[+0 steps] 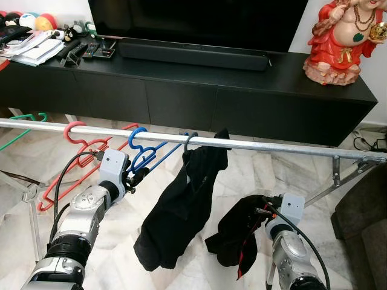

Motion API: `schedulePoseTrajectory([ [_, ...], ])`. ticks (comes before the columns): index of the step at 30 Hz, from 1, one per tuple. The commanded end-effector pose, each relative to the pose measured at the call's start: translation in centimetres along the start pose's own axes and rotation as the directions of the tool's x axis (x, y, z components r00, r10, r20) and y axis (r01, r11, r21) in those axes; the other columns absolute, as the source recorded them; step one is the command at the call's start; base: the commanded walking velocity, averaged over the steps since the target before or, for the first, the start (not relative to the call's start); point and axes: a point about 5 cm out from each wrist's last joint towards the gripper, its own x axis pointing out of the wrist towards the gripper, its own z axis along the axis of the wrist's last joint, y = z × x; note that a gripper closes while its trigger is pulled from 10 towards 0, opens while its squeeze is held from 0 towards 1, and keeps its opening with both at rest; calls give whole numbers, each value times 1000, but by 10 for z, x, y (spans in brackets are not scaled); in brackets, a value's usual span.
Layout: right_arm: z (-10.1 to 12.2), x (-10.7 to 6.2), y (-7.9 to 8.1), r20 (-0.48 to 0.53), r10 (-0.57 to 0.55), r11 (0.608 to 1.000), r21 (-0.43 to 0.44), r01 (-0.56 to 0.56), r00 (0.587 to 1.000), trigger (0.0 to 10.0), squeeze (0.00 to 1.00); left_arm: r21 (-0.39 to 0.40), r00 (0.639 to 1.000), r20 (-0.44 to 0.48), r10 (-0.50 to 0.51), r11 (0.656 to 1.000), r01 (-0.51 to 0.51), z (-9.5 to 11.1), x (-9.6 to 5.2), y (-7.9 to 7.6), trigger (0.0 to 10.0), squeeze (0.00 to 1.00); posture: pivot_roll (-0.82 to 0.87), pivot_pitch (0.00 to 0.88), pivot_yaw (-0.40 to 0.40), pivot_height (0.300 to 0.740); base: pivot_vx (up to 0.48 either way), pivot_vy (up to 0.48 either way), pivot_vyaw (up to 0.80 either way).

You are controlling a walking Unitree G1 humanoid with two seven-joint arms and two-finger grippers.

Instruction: Hang hanger

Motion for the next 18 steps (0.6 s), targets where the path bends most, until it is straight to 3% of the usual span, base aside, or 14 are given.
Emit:
schedulePoseTrajectory([
  [1,-3,-2,-3,-2,-13,1000,3,13,1000,10000,0,25,1000,-19,0,1000,1,-2,0,0,0,0,47,179,-28,740,0,0,0],
  [11,-4,-2,-2,-6,-13,1000,4,13,1000,10000,0,43,1000,-23,13,999,-12,1,0,3,0,0,51,176,-22,740,0,0,0],
  [18,-4,-1,-1,-7,-11,1000,4,11,1000,10000,0,84,995,-79,59,995,-52,-9,-3,6,0,0,53,165,-21,740,0,0,0],
])
